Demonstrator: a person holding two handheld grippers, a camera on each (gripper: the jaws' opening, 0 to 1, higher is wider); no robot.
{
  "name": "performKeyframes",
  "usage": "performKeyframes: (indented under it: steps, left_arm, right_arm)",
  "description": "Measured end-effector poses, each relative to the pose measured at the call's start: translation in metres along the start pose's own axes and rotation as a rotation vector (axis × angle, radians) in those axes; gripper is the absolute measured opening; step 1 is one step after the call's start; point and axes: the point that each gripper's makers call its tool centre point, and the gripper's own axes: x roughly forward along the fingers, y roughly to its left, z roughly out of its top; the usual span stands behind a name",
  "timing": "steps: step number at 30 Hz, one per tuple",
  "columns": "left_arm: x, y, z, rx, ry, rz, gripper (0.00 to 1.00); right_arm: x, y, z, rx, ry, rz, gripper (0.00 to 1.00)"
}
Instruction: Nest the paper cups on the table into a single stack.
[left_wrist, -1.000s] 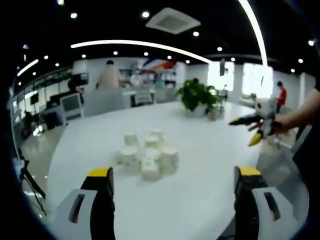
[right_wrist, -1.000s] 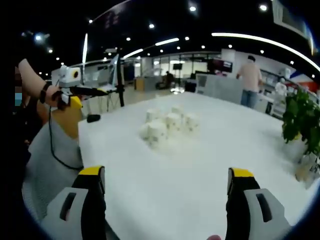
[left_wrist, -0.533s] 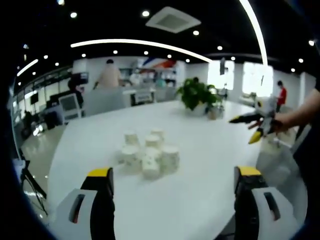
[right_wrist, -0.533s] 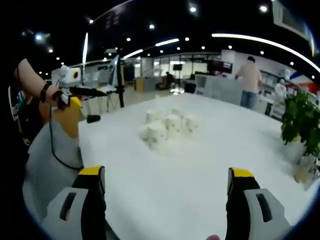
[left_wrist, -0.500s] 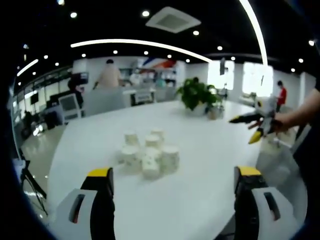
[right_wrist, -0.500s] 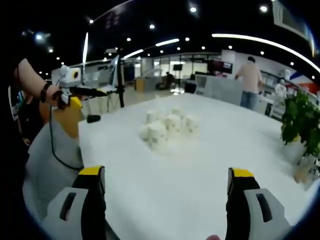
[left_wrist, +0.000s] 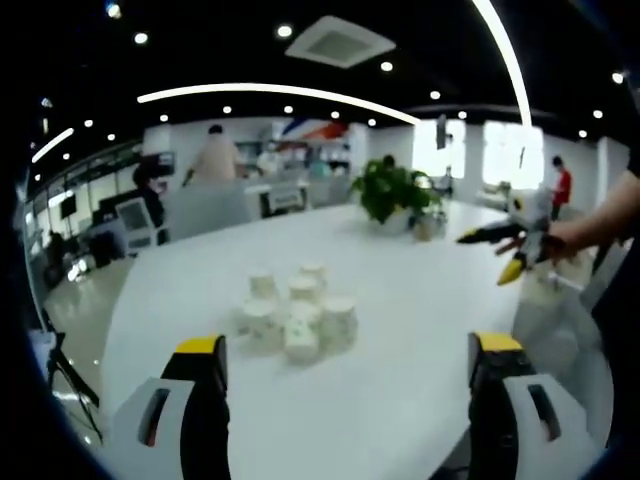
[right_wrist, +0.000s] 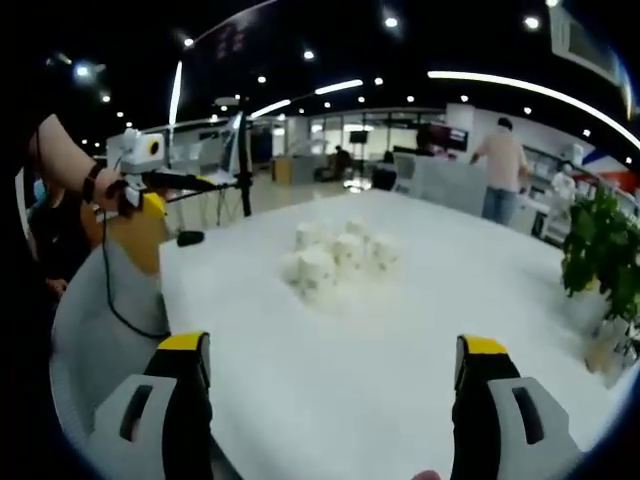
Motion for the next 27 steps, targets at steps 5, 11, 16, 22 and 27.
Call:
performKeyframes:
  steps: [5,11,16,22,27]
  left_arm:
    - [-0.002,0.001,0.002,-0.012,0.006,0.008,0.99]
    - [-0.011,0.0,0.012,-0.004,0.009,0.022,0.99]
    - [-0.019,0.002,0.019,0.036,-0.001,0.041,0.99]
    - [-0.026,0.001,0.012,0.015,0.026,0.048,0.99]
    - [-0.028,0.0,0.008,0.0,0.031,0.047,0.98]
  right_arm:
    - [-0.001,0.0,-0.001,0.001,0.003,0.004,1.0]
    - [0.0,0.002,0.01,0.002,-0.026,0.01,1.0]
    - [0.006,0.016,0.007,0.002,-0.006,0.054,1.0]
    - [0.012,0.029,0.005,0.002,0.009,0.088,1.0]
    - [0.013,0.035,0.008,-0.008,0.01,0.099,1.0]
